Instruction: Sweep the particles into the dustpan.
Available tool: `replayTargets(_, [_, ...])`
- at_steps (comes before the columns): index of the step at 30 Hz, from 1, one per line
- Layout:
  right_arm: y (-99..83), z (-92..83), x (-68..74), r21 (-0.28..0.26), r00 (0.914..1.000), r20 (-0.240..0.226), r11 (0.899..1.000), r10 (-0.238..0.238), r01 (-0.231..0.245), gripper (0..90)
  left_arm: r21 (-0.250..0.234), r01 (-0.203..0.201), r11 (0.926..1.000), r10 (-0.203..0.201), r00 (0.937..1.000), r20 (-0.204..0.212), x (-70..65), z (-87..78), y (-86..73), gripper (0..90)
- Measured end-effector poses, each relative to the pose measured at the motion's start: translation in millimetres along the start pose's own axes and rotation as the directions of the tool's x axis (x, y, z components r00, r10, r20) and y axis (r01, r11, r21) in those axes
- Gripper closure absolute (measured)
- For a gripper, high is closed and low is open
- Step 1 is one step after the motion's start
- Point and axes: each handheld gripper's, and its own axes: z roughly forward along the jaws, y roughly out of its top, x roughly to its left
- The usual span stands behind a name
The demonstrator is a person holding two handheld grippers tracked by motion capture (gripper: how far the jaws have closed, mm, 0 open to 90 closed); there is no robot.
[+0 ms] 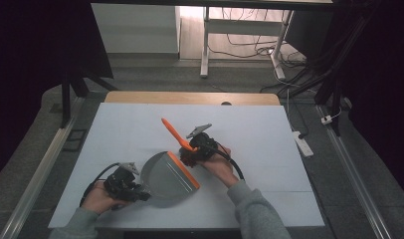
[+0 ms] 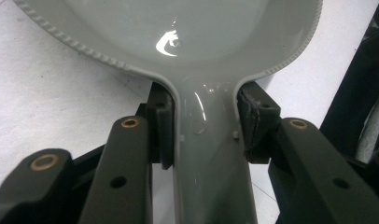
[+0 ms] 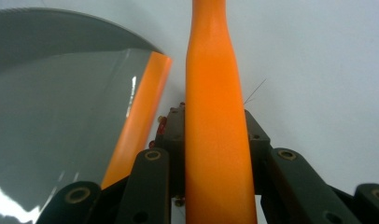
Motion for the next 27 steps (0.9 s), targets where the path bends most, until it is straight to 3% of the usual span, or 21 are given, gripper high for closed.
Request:
replayTargets(9, [1.6, 1.3, 12.9, -0.001, 0.9994, -0.022, 1.000, -0.025, 0.025, 70.9, -0.001, 0.000, 1.0000, 0.000, 1.0000, 0.000, -0.2, -0.1, 0.0, 61.7])
replayTargets(27, [3.1, 2.1, 30.6, -0.041, 0.9973, -0.068, 0.999, -0.028, 0.025, 70.9, 0.001, 0.000, 1.0000, 0.000, 1.0000, -0.001, -0.4, 0.1, 0.0, 61.7])
